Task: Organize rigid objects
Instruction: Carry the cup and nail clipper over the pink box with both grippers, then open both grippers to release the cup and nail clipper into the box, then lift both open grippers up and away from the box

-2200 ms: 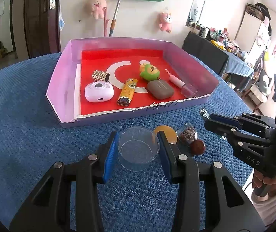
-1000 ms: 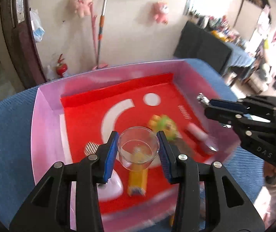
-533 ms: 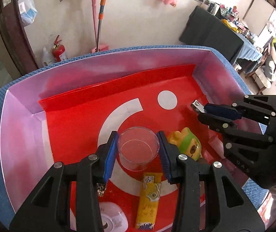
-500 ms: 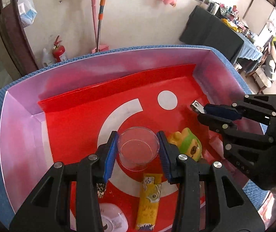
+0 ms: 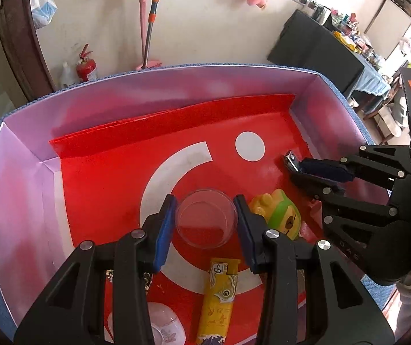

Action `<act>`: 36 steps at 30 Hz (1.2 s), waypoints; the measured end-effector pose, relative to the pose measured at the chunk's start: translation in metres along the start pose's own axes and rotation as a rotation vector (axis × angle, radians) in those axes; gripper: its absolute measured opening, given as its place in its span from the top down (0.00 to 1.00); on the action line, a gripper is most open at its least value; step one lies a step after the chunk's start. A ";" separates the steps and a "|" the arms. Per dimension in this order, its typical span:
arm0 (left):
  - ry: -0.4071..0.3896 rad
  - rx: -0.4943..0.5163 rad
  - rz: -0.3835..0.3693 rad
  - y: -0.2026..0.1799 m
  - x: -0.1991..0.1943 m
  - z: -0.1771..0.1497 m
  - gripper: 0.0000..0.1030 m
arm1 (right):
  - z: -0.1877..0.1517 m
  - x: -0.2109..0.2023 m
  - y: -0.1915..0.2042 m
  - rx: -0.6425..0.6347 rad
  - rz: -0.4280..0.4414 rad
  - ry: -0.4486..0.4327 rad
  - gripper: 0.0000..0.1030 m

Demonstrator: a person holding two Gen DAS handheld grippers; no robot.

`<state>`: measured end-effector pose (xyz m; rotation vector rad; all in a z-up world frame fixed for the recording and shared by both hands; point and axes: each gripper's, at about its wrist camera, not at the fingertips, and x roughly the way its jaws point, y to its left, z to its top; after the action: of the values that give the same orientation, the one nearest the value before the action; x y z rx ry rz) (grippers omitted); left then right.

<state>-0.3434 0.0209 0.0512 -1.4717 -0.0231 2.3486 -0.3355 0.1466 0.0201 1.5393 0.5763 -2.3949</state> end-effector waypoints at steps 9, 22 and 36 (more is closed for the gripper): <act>-0.033 0.008 0.010 -0.003 -0.009 0.001 0.47 | -0.002 -0.001 0.003 -0.004 -0.006 0.007 0.85; -0.129 0.011 0.016 -0.007 -0.045 -0.006 0.36 | -0.002 -0.027 -0.002 0.019 -0.003 -0.053 0.62; -0.393 -0.020 0.036 -0.025 -0.151 -0.069 0.21 | -0.046 -0.144 0.003 0.081 0.007 -0.322 0.10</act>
<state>-0.2169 -0.0155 0.1556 -1.0040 -0.1231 2.6353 -0.2363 0.1627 0.1330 1.1422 0.4085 -2.6132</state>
